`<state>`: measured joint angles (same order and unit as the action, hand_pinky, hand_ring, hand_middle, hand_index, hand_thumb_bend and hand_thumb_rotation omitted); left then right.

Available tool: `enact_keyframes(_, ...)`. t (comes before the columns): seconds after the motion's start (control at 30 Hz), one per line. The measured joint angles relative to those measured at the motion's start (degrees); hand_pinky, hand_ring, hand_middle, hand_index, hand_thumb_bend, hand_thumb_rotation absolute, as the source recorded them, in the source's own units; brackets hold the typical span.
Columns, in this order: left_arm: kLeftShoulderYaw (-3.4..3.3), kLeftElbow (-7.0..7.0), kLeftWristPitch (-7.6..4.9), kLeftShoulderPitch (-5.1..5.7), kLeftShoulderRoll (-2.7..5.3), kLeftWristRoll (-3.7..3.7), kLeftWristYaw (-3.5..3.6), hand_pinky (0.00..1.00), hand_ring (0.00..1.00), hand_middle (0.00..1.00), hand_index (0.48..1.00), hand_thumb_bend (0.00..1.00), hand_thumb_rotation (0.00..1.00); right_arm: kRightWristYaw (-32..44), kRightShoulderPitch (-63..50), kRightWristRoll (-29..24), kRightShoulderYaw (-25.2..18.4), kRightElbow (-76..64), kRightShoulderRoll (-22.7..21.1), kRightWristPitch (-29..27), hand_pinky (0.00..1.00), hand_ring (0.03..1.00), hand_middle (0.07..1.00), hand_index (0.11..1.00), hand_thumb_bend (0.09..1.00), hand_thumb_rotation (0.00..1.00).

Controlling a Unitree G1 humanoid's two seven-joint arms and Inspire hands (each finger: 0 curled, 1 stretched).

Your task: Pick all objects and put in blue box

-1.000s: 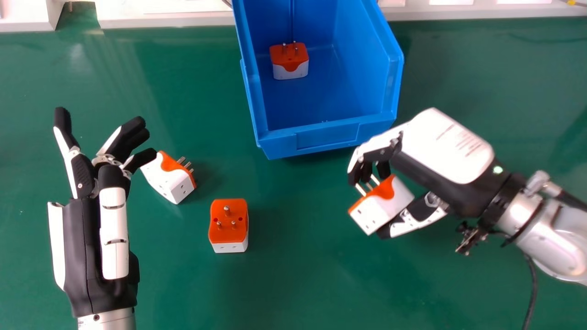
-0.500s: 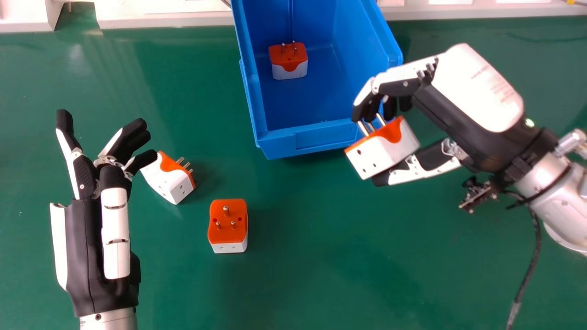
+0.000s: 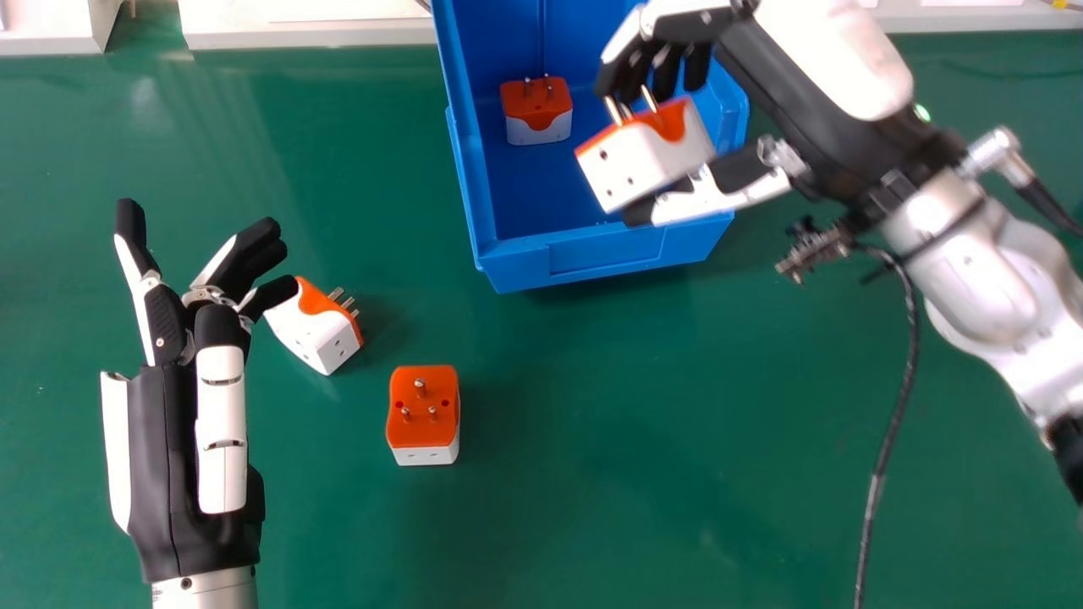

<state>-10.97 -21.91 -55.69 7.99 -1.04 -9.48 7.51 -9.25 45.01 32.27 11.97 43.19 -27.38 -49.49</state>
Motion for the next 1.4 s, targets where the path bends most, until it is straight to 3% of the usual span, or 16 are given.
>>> enact_keyframes(0.2,0.01,-0.26,-0.03,-0.11,0.01,0.23,-0.02,0.75,0.82,0.82,0.779,0.45,0.89,-3.52,8.28,3.51,2.15,11.61,2.57,2.34,0.44,0.464,0.479,0.497,0.528,0.0)
enact_keyframes(0.53,0.06,0.03,0.04,0.09,-0.01,0.35,0.0,0.75,0.82,0.82,0.779,0.46,0.89,-8.91,18.19,7.24,6.94,25.95,7.02,10.29,0.44,0.433,0.489,0.505,0.52,0.0)
enact_keyframes(1.03,0.15,-0.23,0.09,-0.35,-0.03,0.34,0.27,0.76,0.82,0.82,0.779,0.47,0.89,-9.36,22.23,8.42,8.71,32.22,11.44,18.76,0.46,0.445,0.487,0.499,0.52,0.0)
enact_keyframes(1.27,0.16,-0.28,0.09,-0.42,0.0,0.38,0.23,0.76,0.82,0.82,0.779,0.46,0.89,-9.23,22.71,9.1,10.24,33.32,12.02,21.92,0.38,0.402,0.496,0.52,0.517,0.0)
enact_keyframes(1.4,0.16,-0.49,0.09,-0.48,0.0,0.39,0.18,0.76,0.82,0.82,0.779,0.46,0.89,-9.24,23.03,9.27,10.9,33.46,12.5,23.14,0.39,0.407,0.498,0.515,0.517,0.0)
